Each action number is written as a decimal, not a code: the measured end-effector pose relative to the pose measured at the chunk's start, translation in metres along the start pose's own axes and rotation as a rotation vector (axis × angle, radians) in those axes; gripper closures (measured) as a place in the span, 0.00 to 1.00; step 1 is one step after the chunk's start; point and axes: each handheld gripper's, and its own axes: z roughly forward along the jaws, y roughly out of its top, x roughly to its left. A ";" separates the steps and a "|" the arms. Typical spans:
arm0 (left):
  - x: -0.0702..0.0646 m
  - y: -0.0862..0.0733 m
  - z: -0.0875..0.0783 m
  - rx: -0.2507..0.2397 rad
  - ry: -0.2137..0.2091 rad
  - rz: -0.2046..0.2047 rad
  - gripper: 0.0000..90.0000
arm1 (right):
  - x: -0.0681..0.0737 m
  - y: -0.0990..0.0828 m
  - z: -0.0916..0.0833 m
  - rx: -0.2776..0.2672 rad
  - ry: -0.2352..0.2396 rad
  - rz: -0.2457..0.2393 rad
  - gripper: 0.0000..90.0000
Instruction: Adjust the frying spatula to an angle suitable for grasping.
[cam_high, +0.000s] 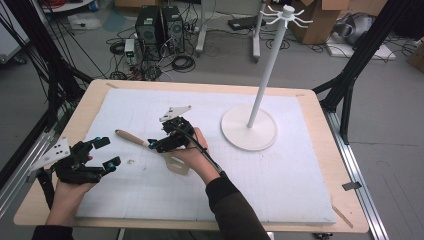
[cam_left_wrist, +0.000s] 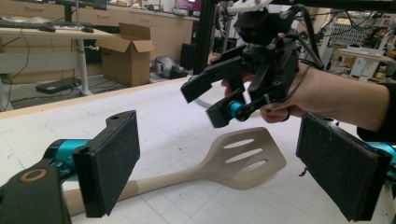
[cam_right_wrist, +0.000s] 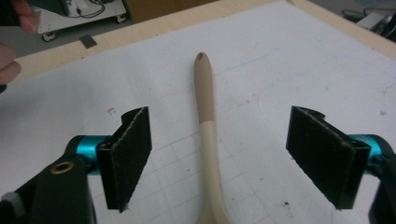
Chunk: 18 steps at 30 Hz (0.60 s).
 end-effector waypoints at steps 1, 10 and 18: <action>0.000 0.000 0.000 0.000 -0.003 0.001 0.15 | -0.001 0.000 0.003 0.006 0.001 0.002 0.25; 0.000 0.000 0.000 -0.001 -0.007 -0.002 0.15 | 0.004 0.002 0.020 0.074 -0.007 -0.027 0.30; -0.001 0.001 -0.001 -0.006 -0.008 -0.006 0.15 | 0.008 0.005 0.039 0.179 -0.010 -0.072 0.30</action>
